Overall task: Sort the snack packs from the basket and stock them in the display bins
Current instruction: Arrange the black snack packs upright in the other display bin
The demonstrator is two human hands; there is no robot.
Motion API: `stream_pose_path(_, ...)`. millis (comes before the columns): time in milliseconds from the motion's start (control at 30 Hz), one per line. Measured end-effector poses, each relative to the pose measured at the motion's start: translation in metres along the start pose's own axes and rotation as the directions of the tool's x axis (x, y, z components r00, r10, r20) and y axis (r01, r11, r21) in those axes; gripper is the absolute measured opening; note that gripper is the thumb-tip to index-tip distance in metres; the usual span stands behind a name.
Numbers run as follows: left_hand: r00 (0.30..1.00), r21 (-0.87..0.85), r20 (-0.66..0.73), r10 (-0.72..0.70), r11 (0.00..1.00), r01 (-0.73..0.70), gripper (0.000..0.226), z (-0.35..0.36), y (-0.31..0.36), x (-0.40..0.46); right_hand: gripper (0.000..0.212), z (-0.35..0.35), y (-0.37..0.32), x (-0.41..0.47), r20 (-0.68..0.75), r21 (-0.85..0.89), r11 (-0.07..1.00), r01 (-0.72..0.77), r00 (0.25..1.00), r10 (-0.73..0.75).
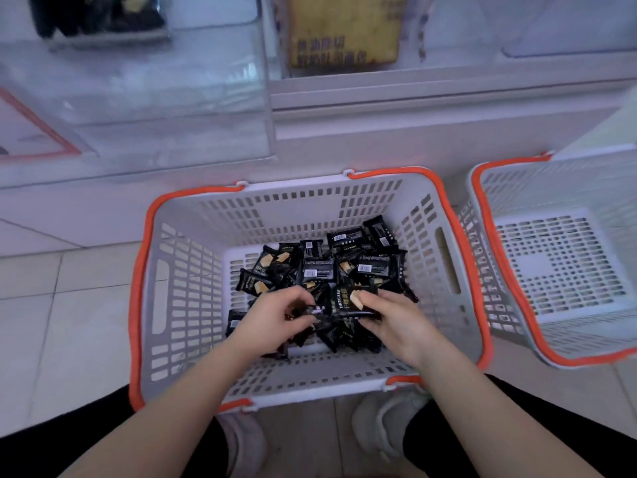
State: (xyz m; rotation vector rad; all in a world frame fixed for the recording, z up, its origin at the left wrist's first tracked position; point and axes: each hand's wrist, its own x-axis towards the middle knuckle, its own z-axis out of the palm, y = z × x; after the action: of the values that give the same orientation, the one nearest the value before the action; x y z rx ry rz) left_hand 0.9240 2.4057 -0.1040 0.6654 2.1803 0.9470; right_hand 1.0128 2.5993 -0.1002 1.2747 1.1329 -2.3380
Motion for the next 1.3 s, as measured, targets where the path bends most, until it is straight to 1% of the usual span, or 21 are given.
stream_pose_path(67,0.998,-0.008,-0.013,0.06,0.998,-0.06,0.028,-0.006,0.008,-0.018,0.006,0.01,0.005,-0.007,-0.003,-0.003,0.999,-0.049,0.999,0.049)
stream_pose_path(200,0.962,0.09,-0.102,0.254,0.965,-0.246,0.02,-0.013,0.015,-0.044,0.011,0.027,0.019,-0.026,0.134,0.011,0.982,-0.189,0.973,0.186)
stream_pose_path(300,0.933,0.056,-0.197,0.302,0.953,-0.297,0.023,-0.018,0.02,-0.049,0.022,0.032,0.023,-0.039,0.181,0.142,0.97,-0.198,0.968,0.171)
stream_pose_path(367,0.941,-0.031,-0.254,0.225,0.97,-0.24,0.032,-0.016,0.024,-0.049,0.022,0.033,0.023,-0.046,0.172,0.234,0.96,-0.157,0.978,0.118)
stream_pose_path(433,0.962,-0.294,-0.272,-0.005,0.953,-0.078,0.038,-0.009,0.028,-0.049,0.019,0.033,0.022,-0.05,0.144,0.275,0.958,-0.081,0.989,0.043)
stream_pose_path(467,0.964,-0.491,-0.224,-0.141,0.871,0.014,0.032,-0.005,0.031,-0.049,0.019,0.033,0.023,-0.051,0.121,0.288,0.957,-0.044,0.993,0.009)
stream_pose_path(500,0.96,-0.678,-0.131,-0.248,0.729,0.095,0.023,-0.001,0.034,-0.049,0.02,0.032,0.024,-0.052,0.097,0.292,0.956,-0.009,0.995,-0.02)
stream_pose_path(533,0.951,-0.809,-0.03,-0.307,0.567,0.157,0.015,0.004,0.035,-0.05,0.02,0.033,0.025,-0.051,0.077,0.287,0.958,0.013,0.996,-0.037)
stream_pose_path(567,0.949,-0.872,0.036,-0.312,0.454,0.182,0.012,0.007,0.037,-0.052,0.019,0.033,0.026,-0.052,0.064,0.274,0.961,0.028,0.997,-0.047)
stream_pose_path(600,0.953,-0.894,0.063,-0.296,0.407,0.185,0.012,0.011,0.039,-0.054,0.017,0.033,0.029,-0.053,0.055,0.248,0.968,0.042,0.997,-0.058)
stream_pose_path(667,0.958,-0.907,0.071,-0.277,0.382,0.177,0.015,0.017,0.042,-0.056,0.015,0.032,0.036,-0.054,0.063,0.183,0.981,0.064,0.995,-0.077)
stream_pose_path(733,0.95,-0.904,0.044,-0.308,0.392,0.169,0.016,0.02,0.041,-0.056,0.014,0.033,0.041,-0.057,0.077,0.13,0.988,0.078,0.993,-0.089)
stream_pose_path(800,0.929,-0.906,0.002,-0.37,0.393,0.158,0.016,0.018,0.038,-0.054,0.011,0.034,0.041,-0.058,0.026,0.093,0.992,0.081,0.996,-0.083)
stream_pose_path(833,0.915,-0.917,-0.008,-0.402,0.367,0.153,0.016,0.016,0.035,-0.054,0.01,0.035,0.04,-0.057,-0.035,0.107,0.991,0.076,0.997,-0.073)
stream_pose_path(900,0.893,-0.937,-0.019,-0.45,0.32,0.141,0.015,0.012,0.029,-0.051,0.009,0.033,0.037,-0.053,-0.151,0.27,0.961,0.065,0.988,-0.025)
stream_pose_path(967,0.884,-0.938,-0.023,-0.466,0.317,0.142,0.014,0.009,0.026,-0.049,0.01,0.035,0.036,-0.052,-0.183,0.415,0.907,0.074,0.983,0.003)
stream_pose_path(1000,0.886,-0.934,-0.021,-0.464,0.324,0.148,0.014,0.009,0.026,-0.048,0.009,0.037,0.037,-0.05,-0.178,0.411,0.908,0.079,0.984,-0.005)
stream_pose_path(1100,0.9,-0.914,-0.011,-0.435,0.369,0.168,0.016,0.017,0.026,-0.043,0.004,0.049,0.045,-0.046,-0.141,0.25,0.962,0.113,0.987,-0.08)
stream_pose_path(1167,0.904,-0.904,-0.005,-0.428,0.388,0.179,0.016,0.022,0.026,-0.04,0.011,0.056,0.05,-0.042,-0.159,0.045,0.986,0.163,0.975,-0.154)
stream_pose_path(1233,0.905,-0.898,-0.002,-0.426,0.399,0.186,0.014,0.026,0.024,-0.037,0.017,0.061,0.055,-0.037,-0.212,-0.214,0.958,0.191,0.948,-0.236)
stream_pose_path(1300,0.91,-0.849,-0.021,-0.414,0.489,0.203,0.019,0.03,0.023,-0.034,0.013,0.065,0.058,-0.032,-0.199,-0.38,0.899,0.22,0.929,-0.311)
